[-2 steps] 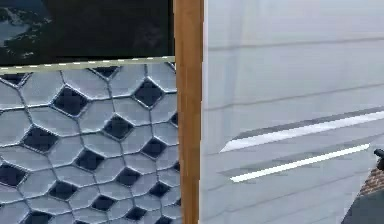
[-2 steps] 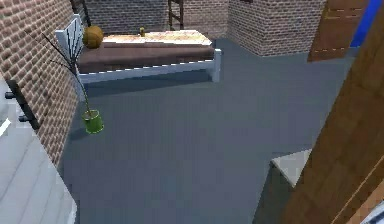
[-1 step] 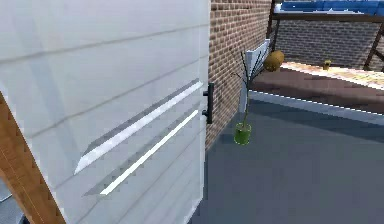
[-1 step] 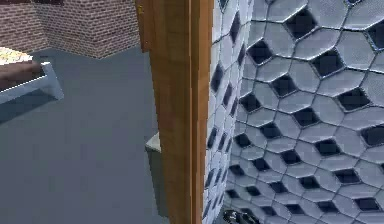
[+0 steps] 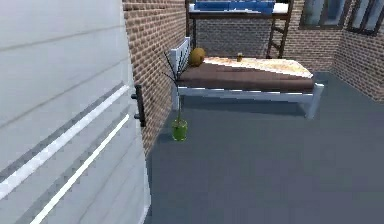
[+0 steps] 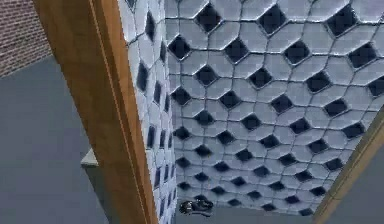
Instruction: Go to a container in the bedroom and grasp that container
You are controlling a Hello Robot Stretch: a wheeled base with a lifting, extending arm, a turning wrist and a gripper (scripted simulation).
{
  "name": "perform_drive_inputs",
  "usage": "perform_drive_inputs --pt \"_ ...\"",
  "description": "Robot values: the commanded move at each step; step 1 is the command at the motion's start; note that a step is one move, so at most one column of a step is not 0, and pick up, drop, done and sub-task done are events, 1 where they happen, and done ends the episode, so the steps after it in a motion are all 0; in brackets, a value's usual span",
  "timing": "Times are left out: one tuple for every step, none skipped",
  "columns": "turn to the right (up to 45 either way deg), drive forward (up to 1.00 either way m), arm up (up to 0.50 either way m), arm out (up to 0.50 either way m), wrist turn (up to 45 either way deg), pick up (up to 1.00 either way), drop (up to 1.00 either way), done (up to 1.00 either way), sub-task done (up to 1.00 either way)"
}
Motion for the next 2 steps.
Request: perform_drive_inputs --pt "0.0 0.3 0.0 0.0 0.0 0.0 0.0 0.0 0.0" --pt "45.0 0.0 0.0 0.0 0.0 0.0 0.0 0.0 0.0"
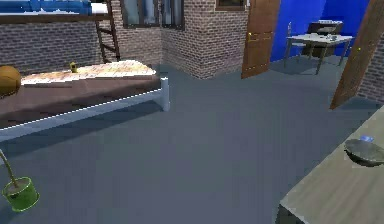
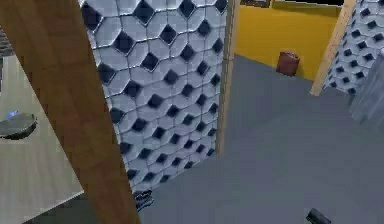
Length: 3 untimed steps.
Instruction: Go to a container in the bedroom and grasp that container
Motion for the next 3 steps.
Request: perform_drive_inputs --pt "0.0 0.85 0.0 0.0 0.0 0.0 0.0 0.0 0.0" --pt "39.0 0.0 0.0 0.0 0.0 0.0 0.0 0.0 0.0" --pt "0.0 1.0 0.0 0.0 0.0 0.0 0.0 0.0 0.0"
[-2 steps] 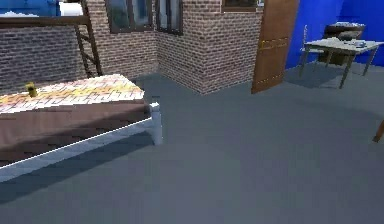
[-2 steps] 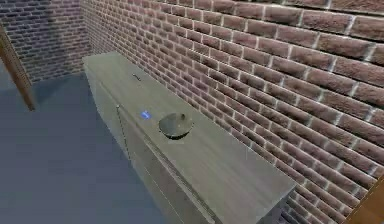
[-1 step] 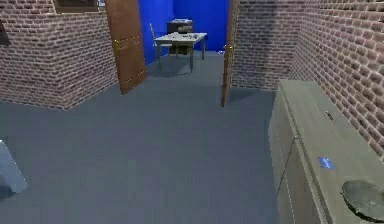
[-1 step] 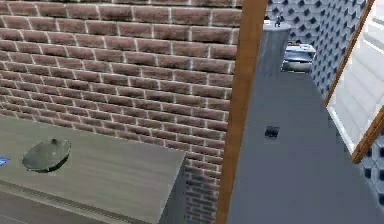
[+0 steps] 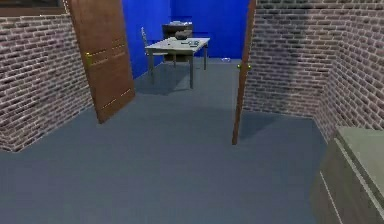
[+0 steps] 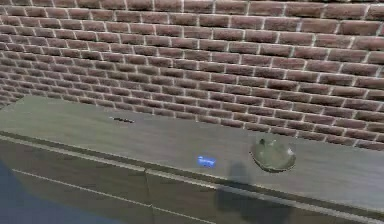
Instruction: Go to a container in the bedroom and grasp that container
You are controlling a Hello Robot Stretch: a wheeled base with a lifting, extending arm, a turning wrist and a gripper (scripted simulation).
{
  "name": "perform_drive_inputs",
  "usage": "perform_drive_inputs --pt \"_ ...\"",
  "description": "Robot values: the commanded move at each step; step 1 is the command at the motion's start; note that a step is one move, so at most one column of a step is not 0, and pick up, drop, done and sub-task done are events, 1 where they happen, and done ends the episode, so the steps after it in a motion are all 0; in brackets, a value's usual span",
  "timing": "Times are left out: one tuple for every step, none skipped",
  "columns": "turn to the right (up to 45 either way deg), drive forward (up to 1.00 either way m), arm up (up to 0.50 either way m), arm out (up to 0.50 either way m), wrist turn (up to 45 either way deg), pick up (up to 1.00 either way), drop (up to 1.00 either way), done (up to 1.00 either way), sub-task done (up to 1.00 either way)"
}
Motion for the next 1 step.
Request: perform_drive_inputs --pt "0.0 1.0 0.0 0.0 0.0 0.0 0.0 0.0 0.0"
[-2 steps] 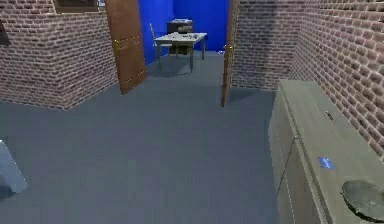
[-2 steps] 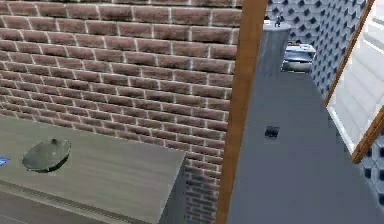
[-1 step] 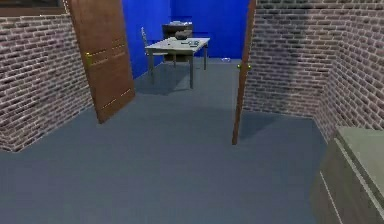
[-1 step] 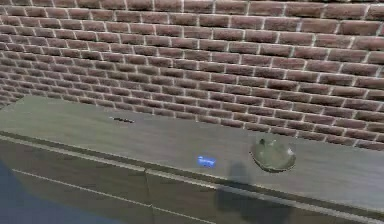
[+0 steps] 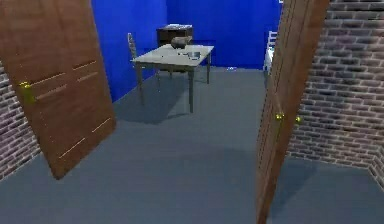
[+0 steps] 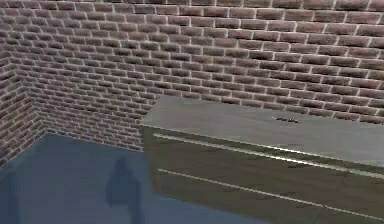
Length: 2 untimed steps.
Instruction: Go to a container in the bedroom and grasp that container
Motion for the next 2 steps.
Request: perform_drive_inputs --pt "0.0 1.0 0.0 0.0 0.0 0.0 0.0 0.0 0.0" --pt "3.0 0.0 0.0 0.0 0.0 0.0 0.0 0.0 0.0"
